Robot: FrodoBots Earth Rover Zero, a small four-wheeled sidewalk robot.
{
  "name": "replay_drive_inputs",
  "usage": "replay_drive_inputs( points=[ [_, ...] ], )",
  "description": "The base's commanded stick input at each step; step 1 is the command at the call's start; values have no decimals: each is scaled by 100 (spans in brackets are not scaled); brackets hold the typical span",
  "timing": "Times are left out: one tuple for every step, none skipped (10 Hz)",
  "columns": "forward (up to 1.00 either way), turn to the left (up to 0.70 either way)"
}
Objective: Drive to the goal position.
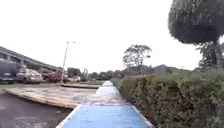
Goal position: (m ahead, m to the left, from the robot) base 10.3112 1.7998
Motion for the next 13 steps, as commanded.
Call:
replay_drive_inputs(
  points=[
    [50, 0],
    [50, 0],
    [50, 0],
    [50, 0],
    [50, 0],
    [50, 0],
    [50, 0],
    [50, 0],
    [50, 0],
    [50, 0],
    [50, 0],
    [50, 0],
    [50, 0]
  ],
)
